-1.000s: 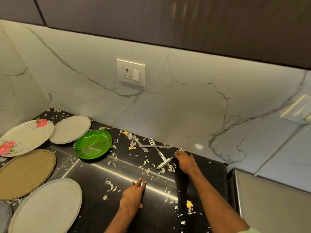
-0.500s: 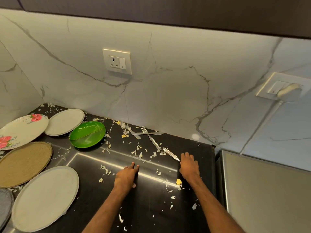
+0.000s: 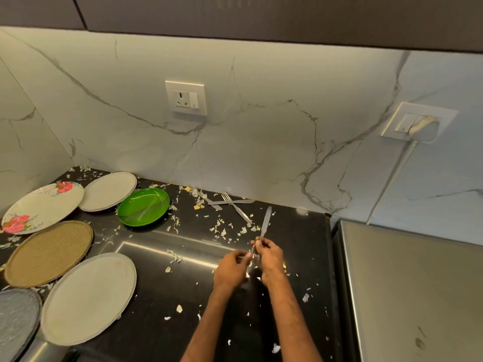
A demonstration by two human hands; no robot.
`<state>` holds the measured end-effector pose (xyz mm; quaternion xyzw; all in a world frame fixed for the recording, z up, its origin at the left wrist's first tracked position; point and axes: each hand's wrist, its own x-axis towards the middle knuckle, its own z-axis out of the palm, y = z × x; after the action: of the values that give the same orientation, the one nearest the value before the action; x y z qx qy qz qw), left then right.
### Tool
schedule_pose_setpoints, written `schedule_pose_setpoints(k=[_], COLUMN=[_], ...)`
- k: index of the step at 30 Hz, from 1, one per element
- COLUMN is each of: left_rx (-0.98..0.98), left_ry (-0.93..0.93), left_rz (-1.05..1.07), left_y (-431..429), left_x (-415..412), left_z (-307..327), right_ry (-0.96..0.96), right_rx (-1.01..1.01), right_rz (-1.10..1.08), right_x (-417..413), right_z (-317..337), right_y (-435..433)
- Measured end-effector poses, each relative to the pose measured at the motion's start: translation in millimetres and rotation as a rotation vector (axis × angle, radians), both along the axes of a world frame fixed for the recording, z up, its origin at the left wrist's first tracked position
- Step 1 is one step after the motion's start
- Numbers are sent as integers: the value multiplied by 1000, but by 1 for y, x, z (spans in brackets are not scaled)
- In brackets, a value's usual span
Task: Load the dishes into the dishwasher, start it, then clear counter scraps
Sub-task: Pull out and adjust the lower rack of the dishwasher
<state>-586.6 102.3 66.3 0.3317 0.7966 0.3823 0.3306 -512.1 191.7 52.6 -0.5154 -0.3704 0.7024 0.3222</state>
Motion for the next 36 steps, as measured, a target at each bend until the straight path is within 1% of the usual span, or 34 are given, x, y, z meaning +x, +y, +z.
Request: schedule_pose_setpoints(k=[3,6,8,10,14,16,19,22,24,26,28,32,34,36], left_rx=[135,243,285,314,384,423,450,437,404,356,289,146,95,96], left_ry=[-221,-354,-420,-459,-457,-482,-536,-582,-579,-556,-499,-387,-331,-282], left_rz=[52,115,142,154,174,205,195,99,6,-128,-292,-633,-762,-842], left_y=[-10,-24,-36,-47,-69,-79,-89,-99,-106,-117,-131,-160,-173,-188], left_x=[7,5,1,-2,-1,4,22,59,89,122,156,212,237,270], left_z=[6,16,20,24,41,49,57,50,45,40,37,25,19,16], right_ry=[37,61,115,187,291,335,311,142,8,-78,-116,-118,-125,-186], right_rx=[37,137,132,119,164,164,156,190,189,168,158,187,181,180], right_rz=[-27,-5,0,-15,-102,-195,-344,-401,-365,-328,-372,-513,-602,-639], right_x=[0,14,25,37,62,78,111,151,175,199,223,264,283,308], right_z=[10,27,37,46,63,65,54,41,35,33,35,35,33,30], right_y=[-29,-41,-50,-63,-100,-126,-171,-213,-236,-260,-279,-306,-324,-352])
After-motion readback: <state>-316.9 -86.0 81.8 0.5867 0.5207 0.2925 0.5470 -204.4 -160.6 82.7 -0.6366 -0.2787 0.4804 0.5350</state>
